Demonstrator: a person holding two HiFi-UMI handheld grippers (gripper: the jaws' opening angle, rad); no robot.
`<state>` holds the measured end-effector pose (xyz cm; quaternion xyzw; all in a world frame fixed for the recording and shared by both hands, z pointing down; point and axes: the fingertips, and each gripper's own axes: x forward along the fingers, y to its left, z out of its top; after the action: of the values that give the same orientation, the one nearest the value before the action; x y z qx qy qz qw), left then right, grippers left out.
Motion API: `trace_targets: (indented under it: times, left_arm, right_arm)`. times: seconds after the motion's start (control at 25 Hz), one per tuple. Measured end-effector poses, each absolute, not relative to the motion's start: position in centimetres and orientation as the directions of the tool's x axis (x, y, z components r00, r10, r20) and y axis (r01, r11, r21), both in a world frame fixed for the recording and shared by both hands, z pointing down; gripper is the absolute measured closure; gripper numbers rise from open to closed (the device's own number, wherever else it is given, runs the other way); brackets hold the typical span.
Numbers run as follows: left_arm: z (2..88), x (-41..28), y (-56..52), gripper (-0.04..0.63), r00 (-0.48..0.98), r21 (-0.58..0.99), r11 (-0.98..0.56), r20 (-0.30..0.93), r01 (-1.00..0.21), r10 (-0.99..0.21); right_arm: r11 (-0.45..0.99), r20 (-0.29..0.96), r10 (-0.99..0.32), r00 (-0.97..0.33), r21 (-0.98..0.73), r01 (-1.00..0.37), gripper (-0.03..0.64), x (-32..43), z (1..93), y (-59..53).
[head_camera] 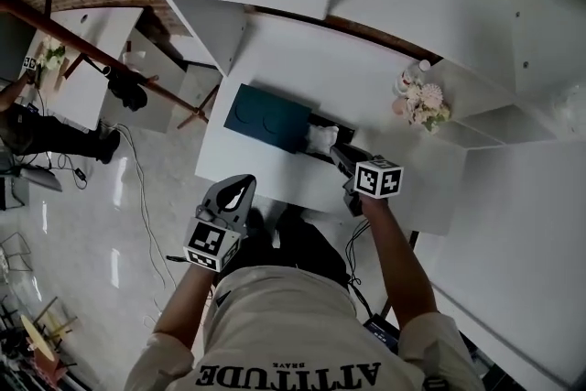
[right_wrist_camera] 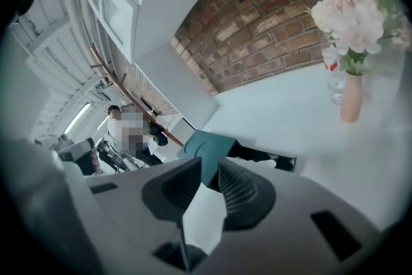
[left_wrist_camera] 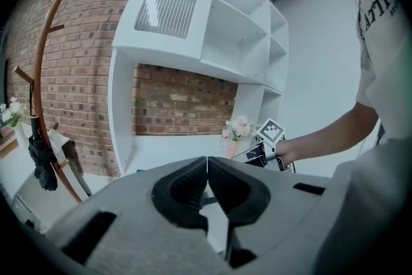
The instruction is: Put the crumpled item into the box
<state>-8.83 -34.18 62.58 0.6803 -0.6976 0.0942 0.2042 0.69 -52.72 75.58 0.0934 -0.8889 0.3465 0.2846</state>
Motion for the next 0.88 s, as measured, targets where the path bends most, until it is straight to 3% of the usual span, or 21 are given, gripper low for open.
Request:
trace_targets:
  times: [0.36,0.88]
  left_arm:
    - [61.1,-7.8,-31.2,0.568,0.040,0.141,0.012,0.360,-0.990,-0.932]
    - [60.3,-4.7,-19.4,0.568,0.110,0.132,-0.069,0.341,-0.989,-0.934]
  right_arm:
    - [0.762,0.503,-0.009,-0.864,-0.556,-0.331,0.560,4.1,71.0,-47.8]
    - [0.740,0.463,-0.122,-0.878,-0.547,-0.391,0.577,10.4,67.0,-35.9]
